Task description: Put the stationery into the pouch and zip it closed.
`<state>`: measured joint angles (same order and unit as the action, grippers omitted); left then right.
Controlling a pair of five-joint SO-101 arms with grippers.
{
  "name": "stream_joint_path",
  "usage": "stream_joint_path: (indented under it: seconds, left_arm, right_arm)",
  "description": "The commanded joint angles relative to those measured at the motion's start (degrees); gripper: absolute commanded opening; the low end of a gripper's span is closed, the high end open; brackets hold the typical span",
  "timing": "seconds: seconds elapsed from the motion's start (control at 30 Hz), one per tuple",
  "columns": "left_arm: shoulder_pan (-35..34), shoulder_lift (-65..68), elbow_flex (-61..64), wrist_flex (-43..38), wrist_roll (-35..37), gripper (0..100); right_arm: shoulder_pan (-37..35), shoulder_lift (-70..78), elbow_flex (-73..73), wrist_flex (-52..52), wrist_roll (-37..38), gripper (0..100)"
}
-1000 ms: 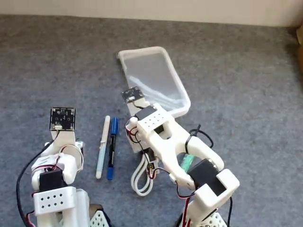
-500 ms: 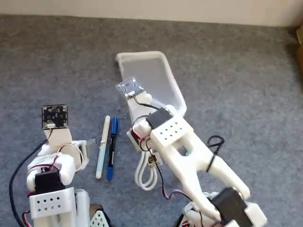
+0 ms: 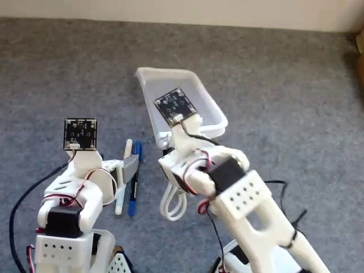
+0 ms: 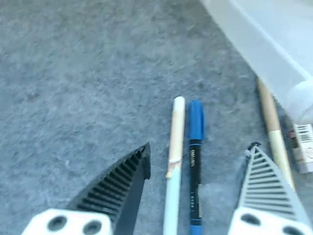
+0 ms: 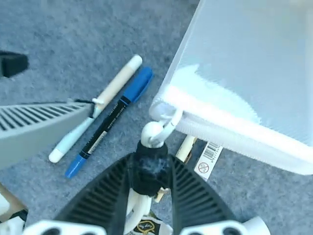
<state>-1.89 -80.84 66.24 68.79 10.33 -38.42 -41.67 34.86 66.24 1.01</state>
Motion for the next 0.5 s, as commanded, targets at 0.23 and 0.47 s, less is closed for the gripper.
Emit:
stream_joint_path:
  seconds: [0.23,0.47]
  left_arm:
    - [10.33,-0.75,-5.58,-0.88,2.20,29]
    - [11.74,-0.75,-5.58,-4.13,3.52,29]
  right_arm:
    - [-0.84,-8.31,1.80,0.13,0.62,0.5]
    - [-0.92,-8.31,1.80,0.22,0.62,0.5]
